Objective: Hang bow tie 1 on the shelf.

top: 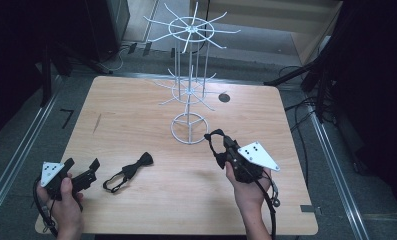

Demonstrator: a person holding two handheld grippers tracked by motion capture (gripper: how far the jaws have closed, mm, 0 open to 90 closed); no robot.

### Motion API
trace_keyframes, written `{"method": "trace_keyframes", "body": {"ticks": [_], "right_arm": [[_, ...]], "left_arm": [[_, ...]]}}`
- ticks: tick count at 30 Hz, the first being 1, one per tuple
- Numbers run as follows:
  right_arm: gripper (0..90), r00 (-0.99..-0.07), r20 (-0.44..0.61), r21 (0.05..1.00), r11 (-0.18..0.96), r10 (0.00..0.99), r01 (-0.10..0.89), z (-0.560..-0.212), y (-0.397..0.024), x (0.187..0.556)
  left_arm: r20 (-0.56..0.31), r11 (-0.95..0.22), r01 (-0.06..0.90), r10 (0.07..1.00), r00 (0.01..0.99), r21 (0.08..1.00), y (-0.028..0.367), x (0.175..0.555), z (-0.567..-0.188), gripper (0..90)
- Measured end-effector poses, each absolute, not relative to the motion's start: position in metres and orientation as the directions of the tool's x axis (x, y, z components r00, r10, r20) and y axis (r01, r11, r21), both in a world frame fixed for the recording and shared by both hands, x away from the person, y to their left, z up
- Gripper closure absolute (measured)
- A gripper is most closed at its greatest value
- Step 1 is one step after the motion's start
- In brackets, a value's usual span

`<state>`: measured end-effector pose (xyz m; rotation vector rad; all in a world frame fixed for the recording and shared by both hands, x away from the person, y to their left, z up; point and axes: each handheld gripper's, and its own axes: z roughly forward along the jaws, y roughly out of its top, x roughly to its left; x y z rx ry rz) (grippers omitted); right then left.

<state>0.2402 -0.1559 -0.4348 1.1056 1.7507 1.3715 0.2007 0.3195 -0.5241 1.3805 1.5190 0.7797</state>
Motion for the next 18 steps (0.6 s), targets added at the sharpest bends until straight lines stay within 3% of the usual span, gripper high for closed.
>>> {"method": "trace_keyframes", "body": {"ticks": [18], "right_arm": [[90.0,-0.432,0.017,0.972,0.086,0.902,0.218,-0.422,-0.151,0.252]], "left_arm": [[-0.207,0.173,0.397,0.977,0.045,0.901,0.319,0.201,-0.524,9.6]]}}
